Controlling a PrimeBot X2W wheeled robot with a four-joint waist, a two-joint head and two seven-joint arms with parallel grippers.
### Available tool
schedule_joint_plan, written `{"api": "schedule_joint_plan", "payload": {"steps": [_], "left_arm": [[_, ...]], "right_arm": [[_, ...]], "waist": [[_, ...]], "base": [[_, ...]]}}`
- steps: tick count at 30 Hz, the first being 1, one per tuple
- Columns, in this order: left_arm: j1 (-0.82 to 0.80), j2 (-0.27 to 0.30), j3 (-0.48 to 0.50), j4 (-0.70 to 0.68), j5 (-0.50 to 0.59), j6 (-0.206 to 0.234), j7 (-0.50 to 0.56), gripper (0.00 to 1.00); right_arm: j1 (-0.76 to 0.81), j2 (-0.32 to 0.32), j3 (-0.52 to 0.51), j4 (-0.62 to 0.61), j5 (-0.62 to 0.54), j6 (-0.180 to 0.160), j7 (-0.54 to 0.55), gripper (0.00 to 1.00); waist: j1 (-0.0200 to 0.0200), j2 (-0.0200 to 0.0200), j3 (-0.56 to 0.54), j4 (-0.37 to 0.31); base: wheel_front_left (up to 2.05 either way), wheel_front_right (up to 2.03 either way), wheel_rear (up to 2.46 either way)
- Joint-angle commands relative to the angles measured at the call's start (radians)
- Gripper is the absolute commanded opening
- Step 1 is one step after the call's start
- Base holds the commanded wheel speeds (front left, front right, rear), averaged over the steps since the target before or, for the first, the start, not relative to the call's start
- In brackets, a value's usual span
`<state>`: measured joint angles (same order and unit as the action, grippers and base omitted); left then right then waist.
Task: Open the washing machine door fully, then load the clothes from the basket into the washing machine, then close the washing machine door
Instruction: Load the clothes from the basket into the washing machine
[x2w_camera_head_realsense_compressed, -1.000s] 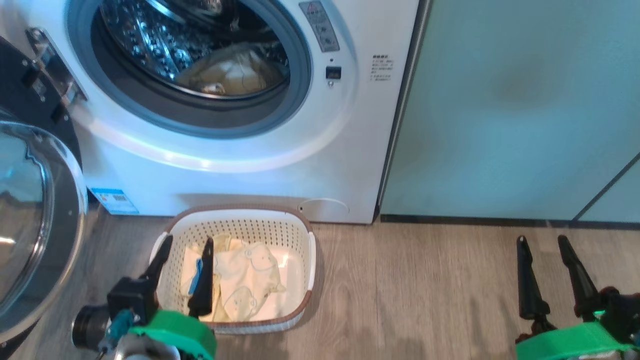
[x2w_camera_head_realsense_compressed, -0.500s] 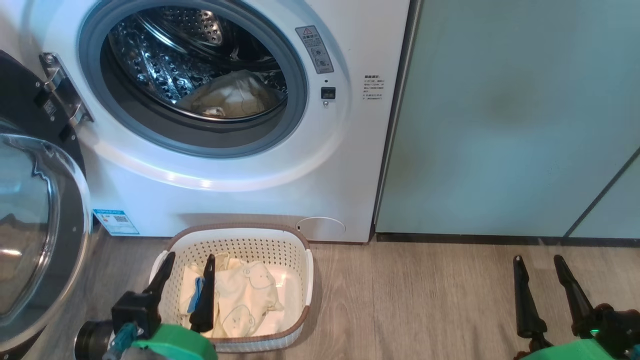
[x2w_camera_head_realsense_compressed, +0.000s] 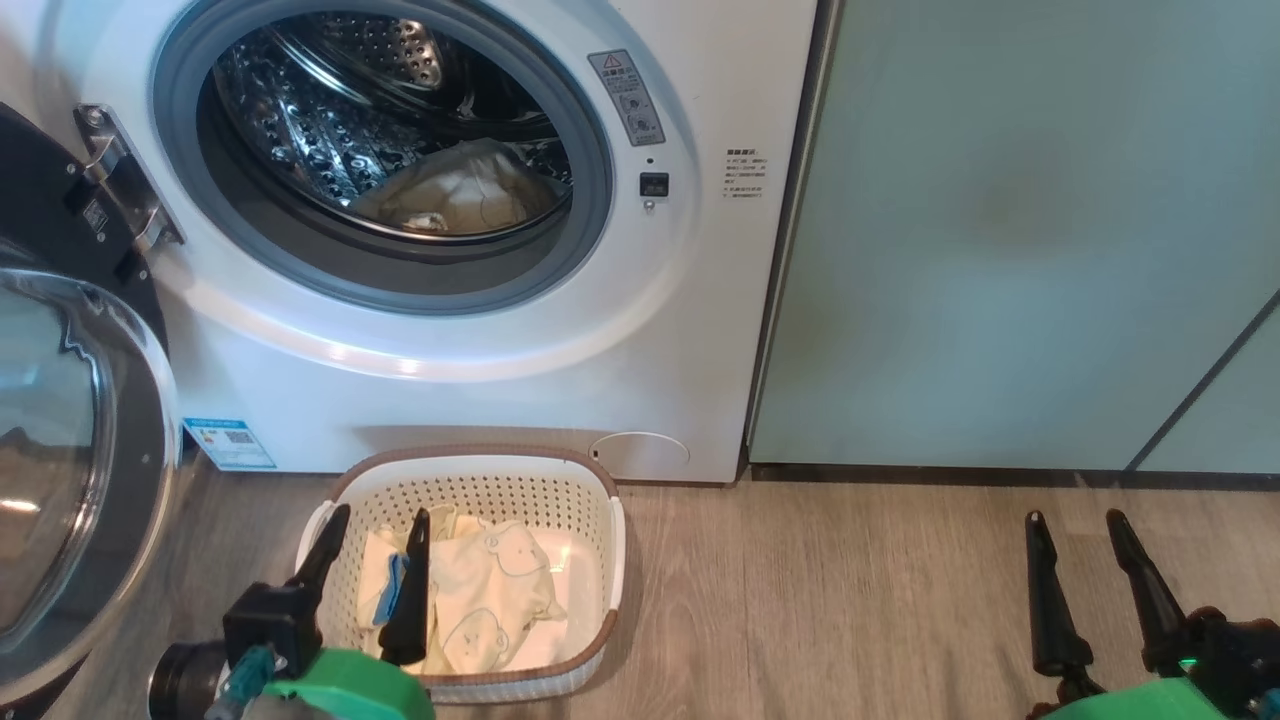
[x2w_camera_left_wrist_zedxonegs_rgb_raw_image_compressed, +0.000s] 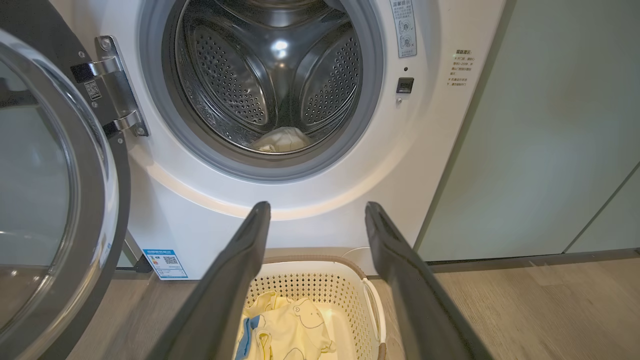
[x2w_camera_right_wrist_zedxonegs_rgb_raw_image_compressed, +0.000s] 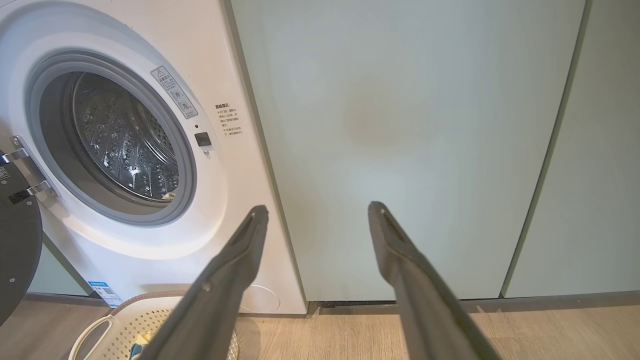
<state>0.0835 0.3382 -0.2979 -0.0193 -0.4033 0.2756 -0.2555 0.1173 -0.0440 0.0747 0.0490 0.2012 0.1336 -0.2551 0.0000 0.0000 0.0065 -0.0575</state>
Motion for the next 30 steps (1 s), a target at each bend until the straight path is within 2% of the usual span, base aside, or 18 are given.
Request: {"api": "schedule_joint_plan", "payload": {"steps": [1, 11, 16, 23, 30], "left_arm": [[-0.025, 0.013, 0.04, -0.032, 0.005, 0.002, -0.006, 1.0], [-0.042, 0.015, 0.036, -0.038, 0.011, 0.005, -0.006, 1.0], [-0.074, 0.009, 0.017, -0.027, 0.012, -0.012, -0.003, 1.0], [-0.156, -0.006, -0.012, 0.053, -0.016, -0.075, 0.001, 1.0], [-0.287, -0.03, -0.034, 0.24, -0.041, -0.143, 0.005, 1.0]], "right_arm": [[-0.03, -0.006, 0.024, -0.035, -0.007, -0.003, -0.007, 1.0], [-0.038, -0.006, 0.025, -0.041, -0.005, -0.003, -0.007, 1.0], [-0.053, -0.006, 0.028, -0.044, 0.004, -0.003, -0.007, 1.0], [-0.094, -0.006, 0.038, -0.059, 0.006, -0.003, -0.007, 1.0], [-0.154, -0.006, 0.047, -0.083, 0.01, -0.003, -0.007, 1.0]], "waist": [[0.0, 0.0, 0.0, 0.0], [0.0, 0.0, 0.025, 0.001], [0.0, 0.0, 0.058, 0.004], [0.0, 0.0, 0.152, -0.004], [0.0, 0.0, 0.288, -0.032]], "base": [[0.0, 0.0, 0.0], [0.0, 0.0, 0.0], [0.0, 0.0, 0.0], [0.0, 0.0, 0.0], [0.0, 0.0, 0.0]]}}
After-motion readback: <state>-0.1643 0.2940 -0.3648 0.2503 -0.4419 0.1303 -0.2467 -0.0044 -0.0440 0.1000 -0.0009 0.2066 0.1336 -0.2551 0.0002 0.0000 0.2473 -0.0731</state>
